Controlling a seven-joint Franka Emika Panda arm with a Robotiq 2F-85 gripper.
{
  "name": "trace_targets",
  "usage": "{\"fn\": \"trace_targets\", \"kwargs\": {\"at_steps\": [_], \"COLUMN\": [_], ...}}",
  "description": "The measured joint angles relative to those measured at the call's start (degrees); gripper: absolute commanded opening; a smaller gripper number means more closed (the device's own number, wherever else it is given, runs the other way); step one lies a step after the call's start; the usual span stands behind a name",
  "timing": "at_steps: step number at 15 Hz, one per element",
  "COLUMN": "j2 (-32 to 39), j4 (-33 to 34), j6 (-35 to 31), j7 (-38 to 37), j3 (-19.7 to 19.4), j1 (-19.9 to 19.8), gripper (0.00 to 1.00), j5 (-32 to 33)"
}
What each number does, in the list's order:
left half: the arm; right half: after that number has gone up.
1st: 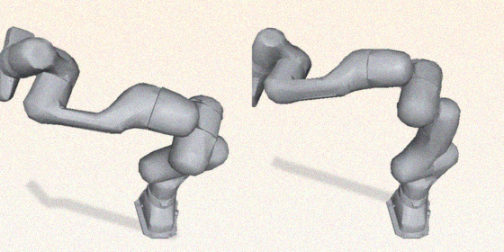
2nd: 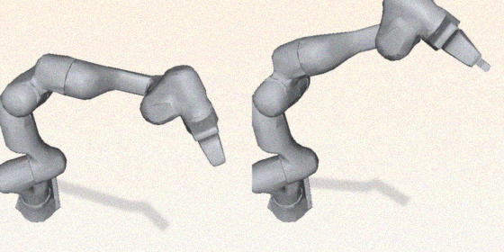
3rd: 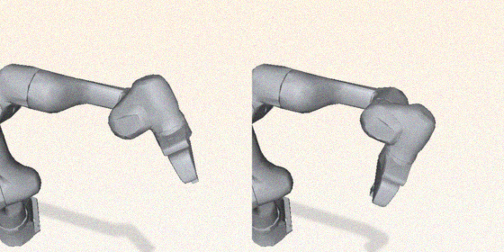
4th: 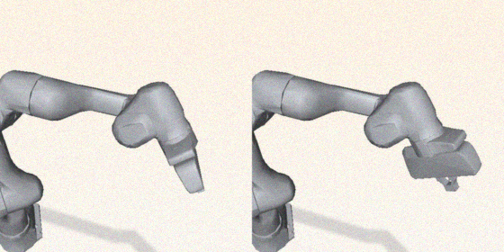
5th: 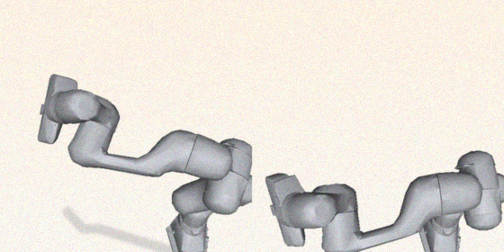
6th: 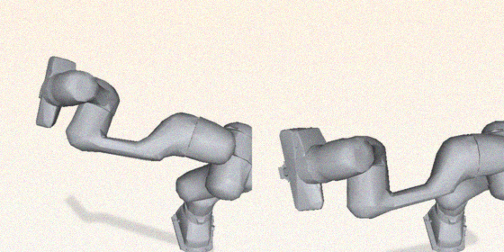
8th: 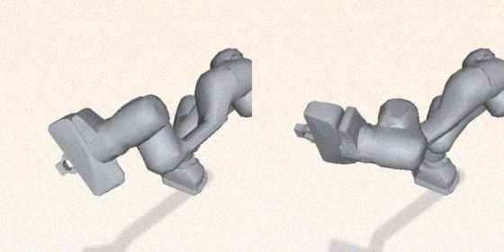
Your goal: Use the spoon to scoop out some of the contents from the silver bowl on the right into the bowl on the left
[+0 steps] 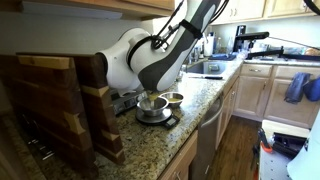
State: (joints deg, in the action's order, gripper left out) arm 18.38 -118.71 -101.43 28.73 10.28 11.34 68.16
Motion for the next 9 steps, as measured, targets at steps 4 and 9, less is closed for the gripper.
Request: {"fn": "trace_targets", "kwargs": {"at_steps": [4,9], "j2": [-0.19,-0.87], "j4": [-1.31,-3.42], "j6": [-0.01,-0.58], "j7": [-1.90,-4.05], "j3": [0.01,0.01], "j1": [-0.01,-0.11], "gripper": [0.03,0.03], "j5": [1.51,3.88]}}
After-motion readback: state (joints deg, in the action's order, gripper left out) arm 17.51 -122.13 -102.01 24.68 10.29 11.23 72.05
